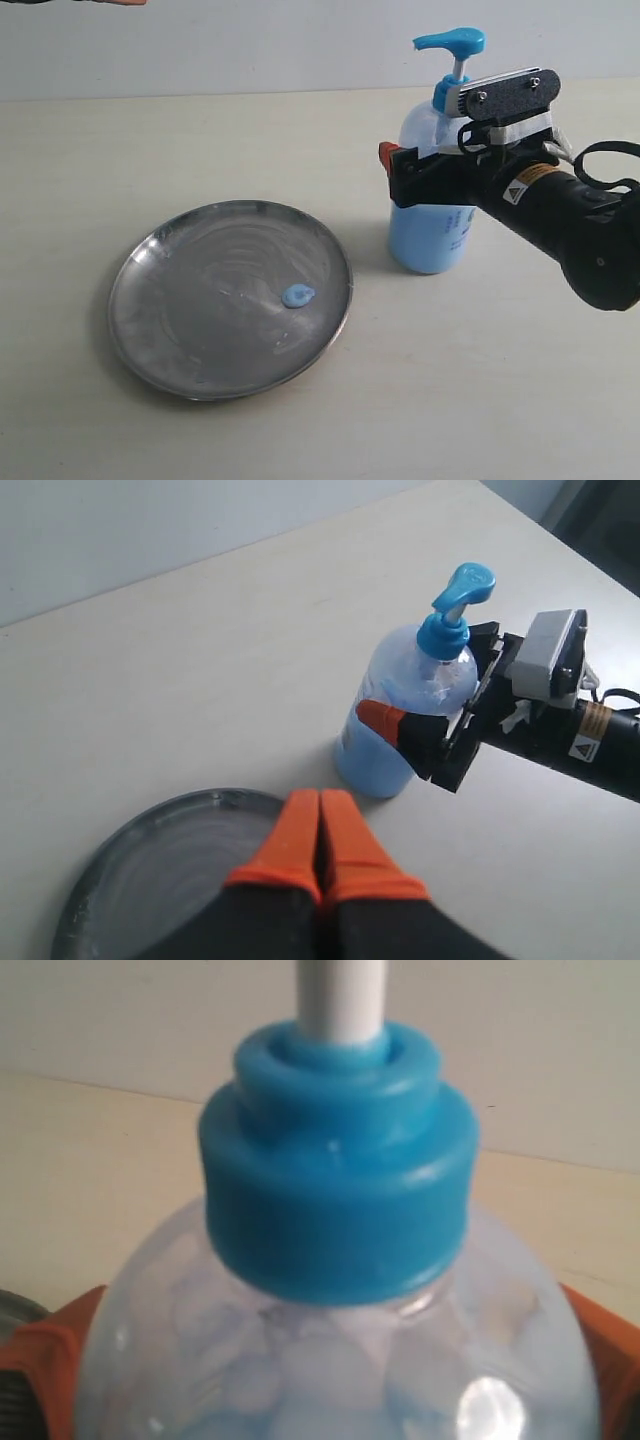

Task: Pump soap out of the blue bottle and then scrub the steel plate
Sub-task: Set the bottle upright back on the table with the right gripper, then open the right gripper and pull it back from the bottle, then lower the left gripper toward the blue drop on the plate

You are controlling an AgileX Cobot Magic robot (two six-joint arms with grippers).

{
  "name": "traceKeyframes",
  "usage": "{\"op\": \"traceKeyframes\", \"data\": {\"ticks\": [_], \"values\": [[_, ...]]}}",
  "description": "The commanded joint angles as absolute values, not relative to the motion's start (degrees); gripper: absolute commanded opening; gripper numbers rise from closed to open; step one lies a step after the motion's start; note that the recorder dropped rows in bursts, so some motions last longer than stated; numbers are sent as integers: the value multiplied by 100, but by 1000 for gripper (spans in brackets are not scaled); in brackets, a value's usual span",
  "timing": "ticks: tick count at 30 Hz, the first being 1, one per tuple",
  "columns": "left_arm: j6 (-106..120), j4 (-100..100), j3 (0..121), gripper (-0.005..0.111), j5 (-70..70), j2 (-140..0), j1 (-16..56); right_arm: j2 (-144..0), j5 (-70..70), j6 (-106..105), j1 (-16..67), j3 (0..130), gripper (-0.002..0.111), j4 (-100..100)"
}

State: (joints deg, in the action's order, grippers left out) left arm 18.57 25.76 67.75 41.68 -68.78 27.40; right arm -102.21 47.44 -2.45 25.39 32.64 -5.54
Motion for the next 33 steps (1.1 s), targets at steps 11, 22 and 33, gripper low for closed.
{"op": "traceKeyframes", "data": {"ticks": [11, 22, 33], "values": [[1937, 2410, 6620, 0, 3997, -6839, 2729, -8735, 2228, -241, 2534, 3289, 105, -382], [2261, 2423, 5495, 0, 3463, -6839, 2729, -7100, -987, -241, 2534, 3289, 105, -382], [2413, 2561, 4824, 0, 3035, -6839, 2741, -5794, -3940, -252, 2534, 3289, 63, -397]]}}
